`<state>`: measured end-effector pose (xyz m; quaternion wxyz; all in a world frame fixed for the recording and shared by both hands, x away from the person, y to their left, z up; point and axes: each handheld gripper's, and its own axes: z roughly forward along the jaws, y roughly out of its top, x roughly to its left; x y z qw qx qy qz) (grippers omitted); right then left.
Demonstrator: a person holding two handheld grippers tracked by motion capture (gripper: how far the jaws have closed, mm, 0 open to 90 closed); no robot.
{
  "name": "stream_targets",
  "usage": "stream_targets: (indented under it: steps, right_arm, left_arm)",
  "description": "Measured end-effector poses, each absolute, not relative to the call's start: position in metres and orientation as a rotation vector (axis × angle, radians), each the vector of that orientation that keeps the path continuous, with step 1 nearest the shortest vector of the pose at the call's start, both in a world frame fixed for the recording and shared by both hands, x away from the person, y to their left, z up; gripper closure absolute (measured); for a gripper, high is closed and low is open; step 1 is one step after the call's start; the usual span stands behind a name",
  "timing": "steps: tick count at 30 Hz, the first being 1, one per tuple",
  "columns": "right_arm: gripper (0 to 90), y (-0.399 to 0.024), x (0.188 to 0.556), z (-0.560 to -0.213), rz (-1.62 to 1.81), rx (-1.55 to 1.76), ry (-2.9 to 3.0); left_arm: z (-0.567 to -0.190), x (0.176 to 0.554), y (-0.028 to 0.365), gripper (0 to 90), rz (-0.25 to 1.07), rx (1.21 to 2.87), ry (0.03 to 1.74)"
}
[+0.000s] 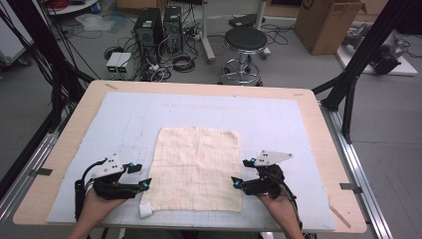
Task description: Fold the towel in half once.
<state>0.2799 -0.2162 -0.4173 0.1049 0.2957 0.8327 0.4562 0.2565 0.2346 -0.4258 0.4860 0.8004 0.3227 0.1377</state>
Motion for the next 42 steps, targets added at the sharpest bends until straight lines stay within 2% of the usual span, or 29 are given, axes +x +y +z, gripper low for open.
stream_targets:
  steps: [14,30,39,42]
  right_arm:
    - [27.2,-0.217,0.323,-0.407,1.28,0.933,2.425]
    - [37.6,-0.217,0.382,-0.396,1.282,1.052,2.383]
    - [39.4,-0.209,0.413,-0.387,1.258,1.058,2.378]
    - [44.6,-0.206,0.421,-0.388,1.247,1.061,2.373]
  left_arm:
    - [-0.408,0.294,0.228,41.7,0.336,1.927,0.854]
    - [-0.393,0.364,0.209,45.7,0.366,1.878,0.966]
    - [-0.396,0.396,0.212,46.4,0.412,1.848,1.087]
    - [-0.401,0.403,0.209,47.5,0.424,1.849,1.117]
